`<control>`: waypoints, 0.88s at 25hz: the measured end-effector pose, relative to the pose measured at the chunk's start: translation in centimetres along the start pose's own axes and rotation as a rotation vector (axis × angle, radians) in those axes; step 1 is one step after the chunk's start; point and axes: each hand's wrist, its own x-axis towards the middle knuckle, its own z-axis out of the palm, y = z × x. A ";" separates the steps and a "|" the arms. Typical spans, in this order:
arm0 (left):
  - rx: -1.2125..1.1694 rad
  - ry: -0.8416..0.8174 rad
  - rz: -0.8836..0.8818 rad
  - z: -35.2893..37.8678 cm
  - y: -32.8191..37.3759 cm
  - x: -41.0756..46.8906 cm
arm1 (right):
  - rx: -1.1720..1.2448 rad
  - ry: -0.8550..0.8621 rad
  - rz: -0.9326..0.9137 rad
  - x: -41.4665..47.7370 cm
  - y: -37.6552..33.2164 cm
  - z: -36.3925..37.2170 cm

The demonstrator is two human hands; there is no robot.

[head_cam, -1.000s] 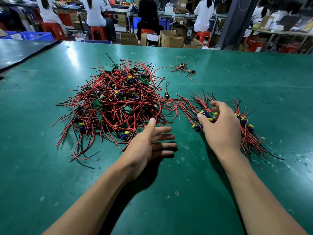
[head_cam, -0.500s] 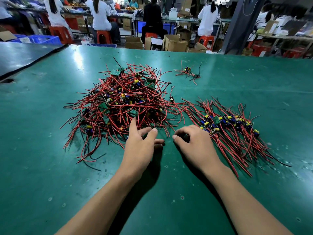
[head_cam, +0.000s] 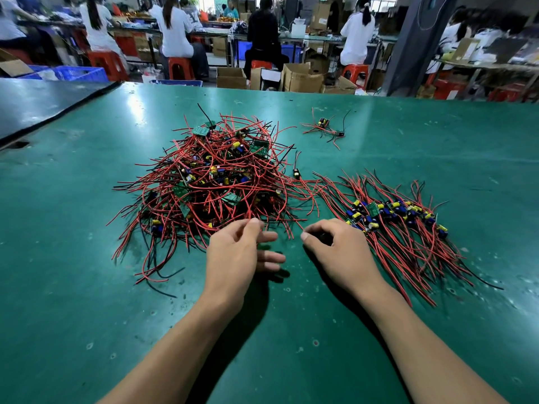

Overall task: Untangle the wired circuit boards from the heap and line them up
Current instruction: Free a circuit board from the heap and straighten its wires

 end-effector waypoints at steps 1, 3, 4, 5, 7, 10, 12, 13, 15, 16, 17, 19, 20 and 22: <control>0.020 -0.044 0.005 0.1 -0.1 -0.3 | 0.003 -0.002 0.001 0.0 0.0 0.0; 0.046 -0.151 0.019 0.4 -0.1 -0.9 | 0.011 -0.008 -0.003 0.1 0.0 -0.1; 0.056 -0.210 0.019 0.5 -0.2 -1.1 | 0.016 -0.007 -0.006 0.1 0.0 -0.1; 0.065 -0.275 0.010 0.6 -0.2 -1.2 | 0.027 -0.005 -0.014 0.1 0.0 -0.1; 0.080 -0.458 -0.039 0.7 -0.4 -1.6 | 0.110 -0.022 -0.016 0.1 -0.1 -0.2; 0.064 -0.833 -0.180 1.0 -0.6 -2.5 | 0.222 -0.091 -0.037 -0.1 -0.5 -0.4; 0.067 -0.981 -0.230 1.1 -0.7 -2.7 | 0.188 -0.115 -0.126 -0.2 -0.7 -0.3; 0.064 -0.999 -0.239 1.1 -0.7 -2.7 | 0.216 -0.122 -0.146 -0.2 -0.8 -0.3; 0.020 -0.977 -0.257 0.7 -0.5 -2.3 | 0.366 -0.115 -0.095 -0.2 -1.0 -0.4; -0.013 -0.958 -0.268 0.4 -0.4 -2.1 | 0.458 -0.104 -0.046 -0.2 -1.0 -0.6; -0.046 -0.934 -0.279 0.2 -0.4 -1.8 | 0.561 -0.091 0.011 -0.2 -1.0 -0.8; -0.100 -0.831 -0.293 0.0 -0.3 -1.2 | 0.772 -0.085 0.141 0.0 -1.4 -1.0; -0.122 -0.744 -0.303 0.1 -0.3 -0.9 | 0.853 -0.097 0.190 0.2 -1.5 -1.1; -0.185 -0.557 -0.328 0.3 -0.4 -0.2 | 0.932 -0.169 0.222 0.3 -1.5 -1.1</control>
